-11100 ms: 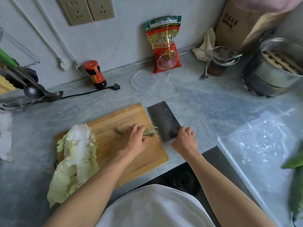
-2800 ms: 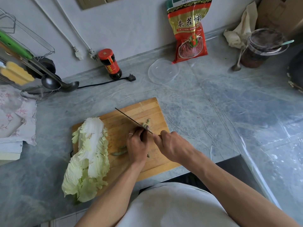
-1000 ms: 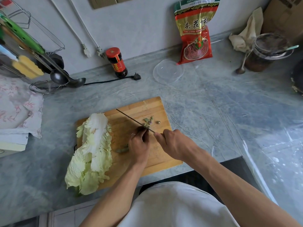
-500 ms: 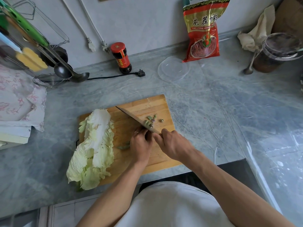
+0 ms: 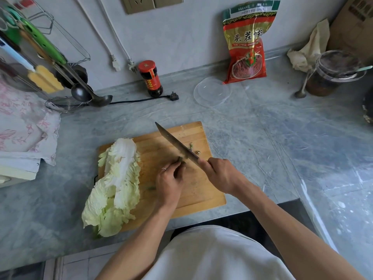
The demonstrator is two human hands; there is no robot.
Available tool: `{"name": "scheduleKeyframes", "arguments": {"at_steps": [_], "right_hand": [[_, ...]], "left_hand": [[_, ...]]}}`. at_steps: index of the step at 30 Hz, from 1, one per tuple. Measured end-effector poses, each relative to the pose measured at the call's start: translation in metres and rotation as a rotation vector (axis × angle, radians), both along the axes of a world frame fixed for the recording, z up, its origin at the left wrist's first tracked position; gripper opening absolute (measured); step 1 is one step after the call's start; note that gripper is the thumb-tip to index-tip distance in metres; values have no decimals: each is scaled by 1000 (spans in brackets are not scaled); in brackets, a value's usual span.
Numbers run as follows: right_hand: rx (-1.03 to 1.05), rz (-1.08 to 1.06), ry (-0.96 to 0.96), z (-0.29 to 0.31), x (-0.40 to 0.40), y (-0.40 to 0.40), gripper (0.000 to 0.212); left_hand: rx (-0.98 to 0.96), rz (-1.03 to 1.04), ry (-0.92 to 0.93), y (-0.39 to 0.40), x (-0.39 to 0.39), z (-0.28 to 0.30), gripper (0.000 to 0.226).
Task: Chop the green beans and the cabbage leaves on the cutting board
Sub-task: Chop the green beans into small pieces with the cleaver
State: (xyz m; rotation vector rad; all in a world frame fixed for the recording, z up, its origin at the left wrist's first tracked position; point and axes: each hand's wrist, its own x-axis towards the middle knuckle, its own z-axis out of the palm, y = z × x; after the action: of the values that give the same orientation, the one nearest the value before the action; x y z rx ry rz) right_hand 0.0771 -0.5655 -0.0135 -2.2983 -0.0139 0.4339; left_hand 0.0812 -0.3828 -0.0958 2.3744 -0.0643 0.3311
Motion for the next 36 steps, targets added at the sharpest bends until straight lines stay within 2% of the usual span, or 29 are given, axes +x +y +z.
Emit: {"name": "scheduleKeyframes", "arguments": {"at_steps": [14, 21, 25, 32, 36], "right_hand": [[-21, 63, 62, 3, -3, 1, 58], [6, 29, 127, 2, -8, -3, 69], [-10, 2, 84, -1, -8, -2, 65], [-25, 23, -36, 11, -15, 6, 60], [-50, 35, 4, 9, -20, 10, 59]], "left_hand": [[35, -65, 55, 11, 7, -6, 14], [45, -27, 56, 8, 4, -10, 14], [77, 9, 26, 7, 1, -7, 11], [-9, 45, 28, 1, 3, -12, 7], [-23, 32, 31, 1, 0, -12, 5]]}}
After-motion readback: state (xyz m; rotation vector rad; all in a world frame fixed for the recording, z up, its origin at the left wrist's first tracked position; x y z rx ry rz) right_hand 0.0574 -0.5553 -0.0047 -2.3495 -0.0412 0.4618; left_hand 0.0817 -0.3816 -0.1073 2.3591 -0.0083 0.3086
